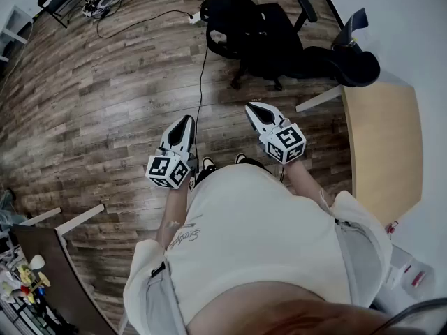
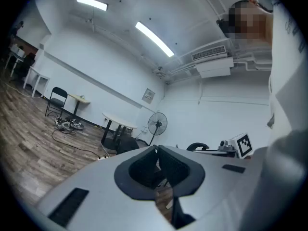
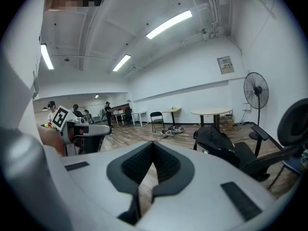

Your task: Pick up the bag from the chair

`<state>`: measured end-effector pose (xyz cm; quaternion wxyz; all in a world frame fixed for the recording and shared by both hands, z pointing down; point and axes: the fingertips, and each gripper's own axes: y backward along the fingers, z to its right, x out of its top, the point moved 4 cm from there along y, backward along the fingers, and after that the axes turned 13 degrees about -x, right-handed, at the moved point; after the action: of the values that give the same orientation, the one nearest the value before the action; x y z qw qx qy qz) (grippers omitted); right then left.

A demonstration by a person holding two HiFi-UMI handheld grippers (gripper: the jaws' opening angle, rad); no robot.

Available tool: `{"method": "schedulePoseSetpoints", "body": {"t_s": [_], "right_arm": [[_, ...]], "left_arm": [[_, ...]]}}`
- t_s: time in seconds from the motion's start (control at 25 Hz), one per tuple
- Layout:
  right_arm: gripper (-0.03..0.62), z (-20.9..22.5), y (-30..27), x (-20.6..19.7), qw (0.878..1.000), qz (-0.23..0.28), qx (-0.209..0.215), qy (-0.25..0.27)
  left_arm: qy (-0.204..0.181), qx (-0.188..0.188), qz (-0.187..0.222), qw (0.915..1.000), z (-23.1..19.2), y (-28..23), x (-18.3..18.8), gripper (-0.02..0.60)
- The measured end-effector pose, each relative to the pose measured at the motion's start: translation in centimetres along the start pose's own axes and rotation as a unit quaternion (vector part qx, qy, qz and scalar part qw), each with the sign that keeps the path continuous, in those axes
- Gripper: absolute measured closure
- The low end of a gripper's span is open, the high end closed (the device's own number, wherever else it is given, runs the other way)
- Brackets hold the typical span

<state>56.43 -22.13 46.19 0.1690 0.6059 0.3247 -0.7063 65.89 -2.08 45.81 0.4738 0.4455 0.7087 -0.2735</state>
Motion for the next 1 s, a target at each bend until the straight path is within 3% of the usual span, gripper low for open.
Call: {"method": "schedulePoseSetpoints", "body": {"t_s": [0.56, 0.8, 1.0], "right_arm": [[0.6, -4.1, -3.2, -0.9, 0.999, -0.013, -0.049, -0.004], [0.6, -4.9, -5.9, -1.9, 0.998, -0.054, -0.033, -0.016], [0.6, -3.7, -10.4, -1.9, 0.998, -0.056, -0.013, -0.027]], "left_arm": [[0.027, -0.034, -0.01, 0.999, -5.5, 2.5, 0.1, 0.551], [0.049, -0.02, -0.012, 0.9985, -8.3, 2.4, 0.3, 0.551], [0.053, 0.002, -0.016, 0.9985, -11.5, 1.2, 0.7, 0.551]]}}
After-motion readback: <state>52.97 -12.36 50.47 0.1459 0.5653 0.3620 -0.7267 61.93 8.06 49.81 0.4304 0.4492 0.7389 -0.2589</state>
